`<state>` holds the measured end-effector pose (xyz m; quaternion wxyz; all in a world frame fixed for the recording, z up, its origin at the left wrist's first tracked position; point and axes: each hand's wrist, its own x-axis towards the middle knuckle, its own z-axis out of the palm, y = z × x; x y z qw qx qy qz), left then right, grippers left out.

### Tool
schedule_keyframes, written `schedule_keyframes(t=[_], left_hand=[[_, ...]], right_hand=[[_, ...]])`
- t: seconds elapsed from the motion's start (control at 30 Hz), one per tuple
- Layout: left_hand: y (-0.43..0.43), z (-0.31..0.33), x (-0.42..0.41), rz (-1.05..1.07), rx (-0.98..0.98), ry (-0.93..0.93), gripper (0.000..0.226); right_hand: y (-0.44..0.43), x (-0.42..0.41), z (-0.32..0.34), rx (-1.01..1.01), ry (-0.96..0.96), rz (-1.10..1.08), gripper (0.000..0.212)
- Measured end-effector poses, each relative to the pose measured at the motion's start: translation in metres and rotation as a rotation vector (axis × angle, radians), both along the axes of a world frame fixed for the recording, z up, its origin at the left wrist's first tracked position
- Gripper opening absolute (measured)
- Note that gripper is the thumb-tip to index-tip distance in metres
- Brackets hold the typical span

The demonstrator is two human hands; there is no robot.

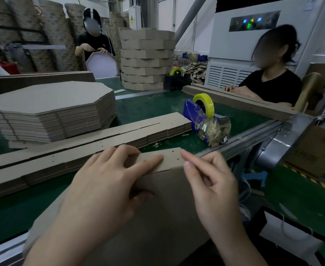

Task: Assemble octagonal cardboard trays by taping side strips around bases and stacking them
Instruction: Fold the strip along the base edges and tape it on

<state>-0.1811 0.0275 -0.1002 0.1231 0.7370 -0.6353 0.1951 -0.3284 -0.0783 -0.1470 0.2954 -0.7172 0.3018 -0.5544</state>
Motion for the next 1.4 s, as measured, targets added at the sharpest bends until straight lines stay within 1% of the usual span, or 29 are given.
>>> schedule_keyframes(t=[0.07,0.13,0.17,0.2,0.23,0.27,0.3,0.33,0.37,0.4,0.43,0.5,0.57,0.7,0.8,0.97,1.07,1.13,1.2,1.27,1.33,1.4], left_hand=[[0.0,0.006,-0.002,-0.017,0.005,-0.013,0.051],[-0.005,0.012,-0.011,-0.027,-0.006,-0.029,0.05],[-0.008,0.015,-0.016,-0.036,-0.009,-0.029,0.047],[-0.011,0.017,-0.022,-0.055,-0.011,-0.022,0.044],[-0.01,0.019,-0.026,-0.074,-0.011,-0.007,0.042],[-0.009,0.02,-0.029,-0.093,-0.019,0.0,0.041],[-0.005,0.022,-0.03,-0.103,-0.025,-0.002,0.041],[-0.001,0.023,-0.032,-0.11,-0.035,-0.009,0.043],[0.003,0.025,-0.033,-0.113,-0.048,-0.012,0.044],[0.007,0.026,-0.034,-0.116,-0.068,-0.015,0.045],[0.01,0.026,-0.034,-0.119,-0.088,-0.015,0.045],[0.015,0.026,-0.034,-0.132,-0.148,0.008,0.045],[0.02,0.026,-0.034,-0.137,-0.203,0.078,0.045],[0.026,0.021,-0.034,-0.146,-0.228,0.232,0.046],[0.027,0.01,-0.032,-0.167,-0.247,0.323,0.049],[0.026,-0.01,-0.022,-0.204,-0.246,0.48,0.053],[0.028,-0.014,-0.011,-0.22,-0.195,0.502,0.053],[0.026,-0.01,-0.01,-0.252,-0.143,0.499,0.048],[0.018,-0.001,-0.018,-0.261,-0.107,0.406,0.043],[0.007,0.006,-0.029,-0.231,-0.048,0.224,0.043],[-0.001,0.009,-0.034,-0.212,0.009,0.124,0.045],[-0.003,0.009,-0.034,-0.219,0.039,0.116,0.043]], right_hand=[[0.004,-0.001,0.0,-0.029,0.023,0.079,0.03],[0.002,-0.006,0.009,-0.01,-0.08,0.228,0.021],[-0.004,-0.01,0.014,0.007,-0.121,0.253,0.023],[-0.013,-0.014,0.019,0.031,-0.097,0.243,0.024],[-0.022,-0.017,0.026,0.078,0.01,0.243,0.024],[-0.029,-0.019,0.03,0.167,0.171,0.297,0.028],[-0.034,-0.02,0.033,0.299,0.33,0.392,0.032],[-0.037,-0.023,0.033,0.449,0.416,0.496,0.038],[-0.038,-0.026,0.035,0.565,0.441,0.566,0.043],[-0.039,-0.029,0.036,0.6,0.446,0.604,0.045],[-0.041,-0.032,0.037,0.559,0.455,0.621,0.044],[-0.048,-0.042,0.04,0.356,0.491,0.568,0.047],[-0.052,-0.051,0.046,0.183,0.487,0.492,0.041],[-0.05,-0.065,0.055,0.018,0.399,0.376,0.029],[-0.052,-0.068,0.05,-0.068,0.457,0.3,0.034],[-0.048,-0.054,0.028,-0.076,0.447,0.279,0.039],[-0.043,-0.041,0.017,-0.114,0.455,0.255,0.04],[-0.038,-0.033,0.015,-0.133,0.462,0.253,0.042],[-0.03,-0.024,0.016,-0.185,0.464,0.268,0.039],[-0.026,-0.017,0.018,-0.208,0.448,0.299,0.031],[-0.031,-0.018,0.02,-0.078,0.369,0.355,0.023],[-0.041,-0.027,0.021,0.126,0.288,0.395,0.02]])
